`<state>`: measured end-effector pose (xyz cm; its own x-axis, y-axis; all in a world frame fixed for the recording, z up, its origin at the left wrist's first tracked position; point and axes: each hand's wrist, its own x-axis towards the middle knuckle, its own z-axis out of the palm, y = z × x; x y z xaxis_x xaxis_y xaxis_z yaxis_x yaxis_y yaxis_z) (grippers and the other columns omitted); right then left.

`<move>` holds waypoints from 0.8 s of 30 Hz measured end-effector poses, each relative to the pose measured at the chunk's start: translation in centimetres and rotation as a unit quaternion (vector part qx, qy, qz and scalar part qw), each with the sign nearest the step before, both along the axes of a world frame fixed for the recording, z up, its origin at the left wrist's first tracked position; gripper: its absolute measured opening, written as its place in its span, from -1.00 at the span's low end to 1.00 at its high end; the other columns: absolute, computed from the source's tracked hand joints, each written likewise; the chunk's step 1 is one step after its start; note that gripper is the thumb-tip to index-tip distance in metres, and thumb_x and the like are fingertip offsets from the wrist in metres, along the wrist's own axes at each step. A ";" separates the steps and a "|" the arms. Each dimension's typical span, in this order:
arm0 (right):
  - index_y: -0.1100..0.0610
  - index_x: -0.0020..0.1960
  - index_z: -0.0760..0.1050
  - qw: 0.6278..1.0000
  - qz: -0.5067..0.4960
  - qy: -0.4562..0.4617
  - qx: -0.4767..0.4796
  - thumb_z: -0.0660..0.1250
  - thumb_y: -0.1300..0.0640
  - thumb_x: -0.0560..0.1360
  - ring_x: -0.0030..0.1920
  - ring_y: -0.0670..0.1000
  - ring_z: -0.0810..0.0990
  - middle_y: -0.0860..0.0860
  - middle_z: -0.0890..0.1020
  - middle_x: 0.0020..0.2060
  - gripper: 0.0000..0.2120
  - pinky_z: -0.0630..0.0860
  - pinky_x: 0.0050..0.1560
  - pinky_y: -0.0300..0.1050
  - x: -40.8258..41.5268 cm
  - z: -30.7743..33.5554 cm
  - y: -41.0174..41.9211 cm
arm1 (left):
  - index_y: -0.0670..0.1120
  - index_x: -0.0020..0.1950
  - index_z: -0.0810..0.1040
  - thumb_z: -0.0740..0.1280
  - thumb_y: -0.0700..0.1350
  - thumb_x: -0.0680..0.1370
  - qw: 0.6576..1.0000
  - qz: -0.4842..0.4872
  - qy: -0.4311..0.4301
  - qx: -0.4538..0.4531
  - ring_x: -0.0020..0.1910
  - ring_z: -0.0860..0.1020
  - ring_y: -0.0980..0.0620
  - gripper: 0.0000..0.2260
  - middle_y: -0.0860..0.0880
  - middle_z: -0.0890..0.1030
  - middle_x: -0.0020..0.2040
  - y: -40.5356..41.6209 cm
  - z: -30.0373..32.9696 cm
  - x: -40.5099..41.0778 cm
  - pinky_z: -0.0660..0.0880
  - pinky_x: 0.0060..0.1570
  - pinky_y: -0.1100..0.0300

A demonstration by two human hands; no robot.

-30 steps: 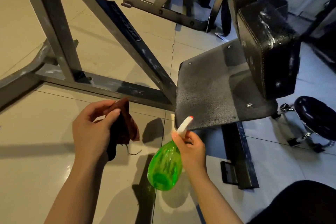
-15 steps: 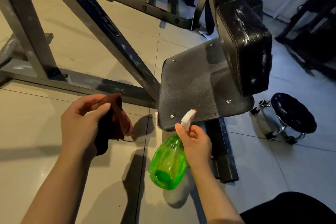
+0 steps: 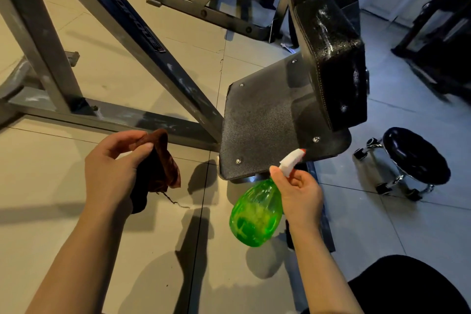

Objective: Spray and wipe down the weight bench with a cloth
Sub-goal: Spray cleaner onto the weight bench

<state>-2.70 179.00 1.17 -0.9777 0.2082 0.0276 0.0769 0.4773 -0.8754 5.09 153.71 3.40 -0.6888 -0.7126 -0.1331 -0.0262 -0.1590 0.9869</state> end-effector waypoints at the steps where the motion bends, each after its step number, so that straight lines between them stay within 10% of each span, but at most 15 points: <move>1: -0.01 -0.25 0.53 1.000 0.010 -0.001 -0.008 0.52 -0.12 0.32 -0.19 0.01 0.63 -0.10 0.63 -0.32 -0.76 0.56 -0.15 -0.01 0.0 0.1 0.3 | 0.02 -0.01 0.59 0.37 -0.24 0.53 1.000 -0.004 -0.001 0.001 0.00 0.53 0.08 -0.85 0.04 0.58 -0.05 0.2 0.0 -0.1 0.49 -0.15 0.19; 16: -0.05 -0.25 0.51 0.995 0.006 -0.007 -0.101 0.51 0.02 0.39 -0.18 -0.12 0.58 -0.16 0.62 -0.25 -0.83 0.47 -0.19 -0.23 -1.2 1.6 1.1 | -0.09 0.05 0.60 0.37 -0.30 0.51 0.999 -0.031 0.005 -0.013 -0.09 0.56 0.05 -0.83 -0.07 0.59 -0.06 2.0 0.3 -0.3 0.52 -0.18 0.18; 24: 0.11 0.09 0.57 0.951 0.108 -0.144 -0.252 0.45 0.10 0.46 -0.04 0.01 0.63 0.08 0.65 -0.04 -0.77 0.58 -0.10 -0.14 -1.5 -0.3 -2.9 | -0.09 0.06 0.59 0.36 -0.27 0.52 0.999 -0.021 0.000 -0.026 -0.05 0.55 0.05 -0.84 -0.01 0.58 -0.07 1.5 0.7 0.7 0.50 -0.36 0.34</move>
<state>-4.20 176.09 0.90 -0.9510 -0.0829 -0.2979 0.2961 0.0342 -0.9546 5.81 155.22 4.11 -0.7187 -0.6886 -0.0966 -0.0313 -0.1067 0.9938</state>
